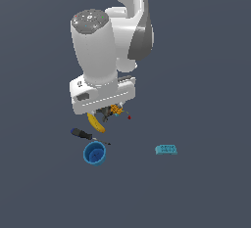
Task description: Pick up a designated object from a clutter of objects.
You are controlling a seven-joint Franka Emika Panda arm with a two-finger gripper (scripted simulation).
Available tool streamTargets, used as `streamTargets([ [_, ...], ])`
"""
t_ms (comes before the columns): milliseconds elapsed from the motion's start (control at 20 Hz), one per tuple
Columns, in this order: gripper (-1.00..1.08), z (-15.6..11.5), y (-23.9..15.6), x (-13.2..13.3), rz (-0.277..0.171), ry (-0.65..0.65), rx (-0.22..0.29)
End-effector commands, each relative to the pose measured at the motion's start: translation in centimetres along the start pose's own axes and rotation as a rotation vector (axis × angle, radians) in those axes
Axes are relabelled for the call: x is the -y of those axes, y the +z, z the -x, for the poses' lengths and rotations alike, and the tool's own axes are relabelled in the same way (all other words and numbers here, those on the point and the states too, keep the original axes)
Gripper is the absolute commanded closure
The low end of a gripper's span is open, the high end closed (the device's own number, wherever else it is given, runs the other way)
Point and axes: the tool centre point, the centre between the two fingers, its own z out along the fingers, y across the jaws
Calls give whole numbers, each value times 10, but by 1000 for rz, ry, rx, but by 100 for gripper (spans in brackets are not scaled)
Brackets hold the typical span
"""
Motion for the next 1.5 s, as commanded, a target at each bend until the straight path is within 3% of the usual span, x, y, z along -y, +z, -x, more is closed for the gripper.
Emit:
streamTargets([
  [0,-92,0,10,-7,1,-55,0],
  [1450,-92,15,128,-82,0,-679,2],
])
